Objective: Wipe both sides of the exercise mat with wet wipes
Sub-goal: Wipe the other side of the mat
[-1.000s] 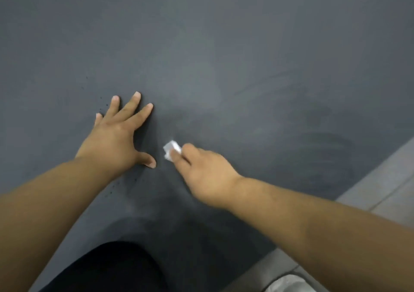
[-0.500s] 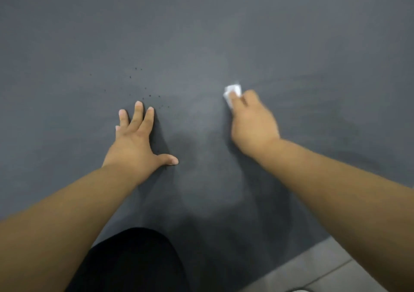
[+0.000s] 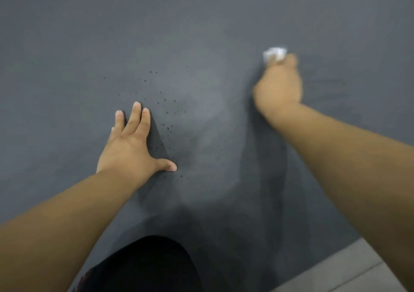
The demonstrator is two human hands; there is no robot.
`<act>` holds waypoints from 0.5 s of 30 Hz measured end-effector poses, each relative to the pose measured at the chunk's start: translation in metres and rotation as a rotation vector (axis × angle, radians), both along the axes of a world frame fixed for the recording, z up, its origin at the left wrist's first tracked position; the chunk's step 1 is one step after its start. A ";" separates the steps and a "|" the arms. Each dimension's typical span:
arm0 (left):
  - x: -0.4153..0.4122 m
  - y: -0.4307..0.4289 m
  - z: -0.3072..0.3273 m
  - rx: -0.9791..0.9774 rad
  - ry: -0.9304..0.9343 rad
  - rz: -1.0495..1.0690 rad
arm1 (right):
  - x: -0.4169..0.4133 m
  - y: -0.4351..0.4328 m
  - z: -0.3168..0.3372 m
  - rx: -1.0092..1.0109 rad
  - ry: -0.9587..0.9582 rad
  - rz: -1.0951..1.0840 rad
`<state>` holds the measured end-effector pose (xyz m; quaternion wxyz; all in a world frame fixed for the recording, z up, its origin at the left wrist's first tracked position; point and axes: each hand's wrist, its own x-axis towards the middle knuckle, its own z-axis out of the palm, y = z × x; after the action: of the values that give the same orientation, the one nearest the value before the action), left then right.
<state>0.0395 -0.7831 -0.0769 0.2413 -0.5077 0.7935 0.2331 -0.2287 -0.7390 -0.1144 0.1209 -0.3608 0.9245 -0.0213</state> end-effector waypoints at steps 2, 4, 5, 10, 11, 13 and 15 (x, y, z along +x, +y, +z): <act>-0.001 -0.001 0.000 0.008 0.000 0.007 | 0.058 -0.009 0.000 -0.041 -0.066 0.427; 0.000 -0.001 0.000 0.013 0.019 0.035 | 0.107 -0.009 0.015 -0.004 -0.213 0.854; 0.000 -0.001 -0.001 0.015 0.034 0.048 | 0.118 -0.009 0.021 0.066 -0.268 1.019; -0.003 -0.001 0.000 0.035 0.020 0.056 | 0.026 -0.010 0.014 0.003 -0.132 0.716; -0.005 -0.001 0.001 0.038 0.013 0.056 | -0.003 -0.006 0.012 0.012 -0.098 0.491; -0.007 -0.001 0.001 0.042 -0.001 0.058 | -0.045 0.008 0.014 0.052 -0.078 0.074; -0.009 -0.001 0.002 0.045 -0.021 0.051 | -0.052 0.026 0.014 0.007 -0.098 -0.113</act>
<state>0.0306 -0.7840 -0.0745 0.2551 -0.5244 0.7724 0.2518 -0.2805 -0.7134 -0.0999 0.1658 -0.3064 0.9364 -0.0424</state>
